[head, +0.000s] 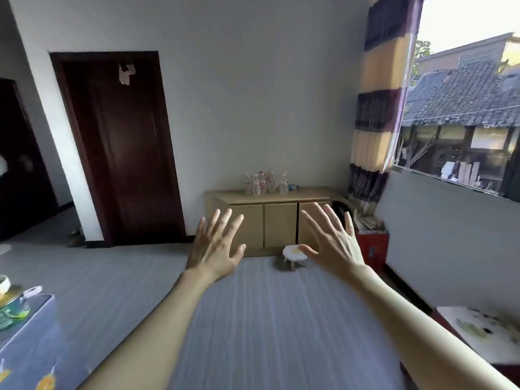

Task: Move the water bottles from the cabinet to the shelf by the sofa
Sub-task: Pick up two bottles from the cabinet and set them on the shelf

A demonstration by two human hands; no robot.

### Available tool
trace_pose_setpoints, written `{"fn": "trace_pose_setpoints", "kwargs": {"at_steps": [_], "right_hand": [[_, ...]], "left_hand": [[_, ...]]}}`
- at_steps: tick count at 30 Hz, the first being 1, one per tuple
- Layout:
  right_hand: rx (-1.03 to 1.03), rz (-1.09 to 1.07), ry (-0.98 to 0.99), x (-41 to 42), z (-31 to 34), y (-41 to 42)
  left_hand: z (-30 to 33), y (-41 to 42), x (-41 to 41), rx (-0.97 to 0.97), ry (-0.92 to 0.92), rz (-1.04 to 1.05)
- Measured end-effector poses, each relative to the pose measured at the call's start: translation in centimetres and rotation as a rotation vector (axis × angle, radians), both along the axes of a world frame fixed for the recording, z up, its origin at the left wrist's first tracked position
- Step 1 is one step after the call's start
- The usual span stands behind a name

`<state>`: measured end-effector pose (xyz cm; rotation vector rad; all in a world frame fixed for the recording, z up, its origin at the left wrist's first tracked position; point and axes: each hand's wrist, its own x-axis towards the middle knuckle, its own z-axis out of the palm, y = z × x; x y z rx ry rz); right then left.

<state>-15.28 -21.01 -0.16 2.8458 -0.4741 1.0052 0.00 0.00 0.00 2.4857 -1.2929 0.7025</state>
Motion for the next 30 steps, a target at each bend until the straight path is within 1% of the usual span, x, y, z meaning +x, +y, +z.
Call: {"fn": "trace_pose_setpoints", "kwargs": {"at_steps": [1,3,8,12,18,22,30], "right_hand": [[0.024,-0.012,0.022,1.0,-0.8,-0.9],[0.040,-0.027,0.034,3.7,-2.1,-3.2],[0.065,0.022,0.084,11.2,-3.4,-8.7],[0.081,0.055,0.069,17.7,-3.8,-13.0],[0.150,0.057,0.155,27.4,-7.1,-18.3],[0.196,0.049,0.194,35.0,-9.1,-22.1],[0.240,-0.014,0.157,51.1,-10.0,-30.3]], "left_hand": [[-0.7,-0.9,1.0,0.007,0.036,0.012],[-2.3,-3.2,3.9,-0.039,0.027,0.016],[-4.5,-8.8,11.5,-0.090,0.071,0.051],[-5.3,-13.2,16.7,-0.109,0.120,0.027],[-8.3,-18.7,24.9,-0.117,0.161,0.003],[-10.7,-22.3,32.6,-0.105,0.233,0.018],[-11.6,-31.1,49.5,-0.143,0.278,-0.013]]}}
